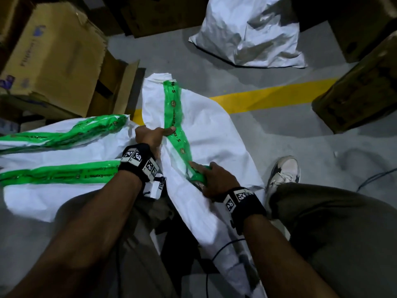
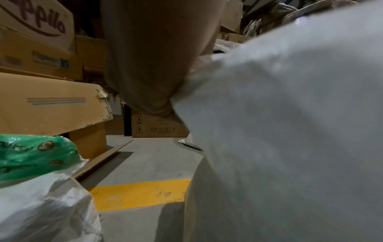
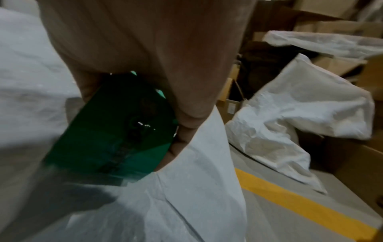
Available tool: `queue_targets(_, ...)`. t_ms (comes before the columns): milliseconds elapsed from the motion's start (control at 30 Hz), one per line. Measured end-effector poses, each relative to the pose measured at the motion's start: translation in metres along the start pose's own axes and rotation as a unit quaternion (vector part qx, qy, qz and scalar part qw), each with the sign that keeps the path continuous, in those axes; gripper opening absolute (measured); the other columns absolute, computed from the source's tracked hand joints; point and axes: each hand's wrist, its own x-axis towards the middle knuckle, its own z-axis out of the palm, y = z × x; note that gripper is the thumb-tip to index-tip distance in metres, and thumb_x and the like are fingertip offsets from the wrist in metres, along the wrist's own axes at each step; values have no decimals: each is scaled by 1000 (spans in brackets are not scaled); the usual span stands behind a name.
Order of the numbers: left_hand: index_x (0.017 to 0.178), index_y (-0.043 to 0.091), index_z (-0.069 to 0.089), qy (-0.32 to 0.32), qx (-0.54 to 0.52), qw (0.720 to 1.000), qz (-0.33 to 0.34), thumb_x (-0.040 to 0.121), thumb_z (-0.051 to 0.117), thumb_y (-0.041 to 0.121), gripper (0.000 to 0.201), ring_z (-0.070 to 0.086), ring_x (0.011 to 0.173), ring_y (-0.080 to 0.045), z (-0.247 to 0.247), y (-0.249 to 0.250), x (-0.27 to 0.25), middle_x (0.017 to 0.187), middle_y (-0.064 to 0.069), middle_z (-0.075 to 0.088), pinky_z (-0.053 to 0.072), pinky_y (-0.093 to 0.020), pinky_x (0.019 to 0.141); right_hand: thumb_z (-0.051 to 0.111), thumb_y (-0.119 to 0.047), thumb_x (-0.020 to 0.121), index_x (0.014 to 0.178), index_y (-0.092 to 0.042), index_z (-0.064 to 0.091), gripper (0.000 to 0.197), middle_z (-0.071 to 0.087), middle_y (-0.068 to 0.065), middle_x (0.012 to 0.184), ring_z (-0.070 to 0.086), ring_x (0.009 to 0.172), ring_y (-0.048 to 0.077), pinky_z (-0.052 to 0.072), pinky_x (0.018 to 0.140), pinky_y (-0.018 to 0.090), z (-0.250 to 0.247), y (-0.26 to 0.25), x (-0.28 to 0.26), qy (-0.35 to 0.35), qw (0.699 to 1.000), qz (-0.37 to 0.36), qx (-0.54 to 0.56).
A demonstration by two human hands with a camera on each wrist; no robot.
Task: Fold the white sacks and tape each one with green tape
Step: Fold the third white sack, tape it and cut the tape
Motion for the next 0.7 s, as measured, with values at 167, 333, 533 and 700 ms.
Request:
queue_targets(167,103,-3,66,-108,-95,989,-28,63,95,13,52,74,89,-37,-7,-4,-16,102,-19,75,61,-49,74,64,-22,82,159,-35,8,96,39,15,130,52,108,40,48,82,44,30,-18,2,25,997,5,-77)
queue_targets(333,91,11,64,-128,54,985,-107,73,81,23,28,67,76,-25,-11,-53,-62,90,-11,70,58,-34,71,65,-18,81,157,-22,27,85,45,20,122,53,106,41,49,79,46,37,-27,7,68,997,-9,-23)
queue_targets(533,117,1,65,-9,133,990,-42,69,83,35,61,65,109,-31,-1,-88,-76,123,-16,67,52,-34,88,72,-15,70,116,-12,56,49,52,16,99,56,90,40,51,72,45,35,-16,13,148,985,-30,81)
queue_targets(700,114,-4,65,-5,30,1000,-9,77,84,15,46,66,90,-26,-11,-57,-71,107,-15,69,57,-37,78,76,-38,74,121,-19,56,55,52,10,108,52,100,29,49,88,42,28,-13,6,271,939,-31,207)
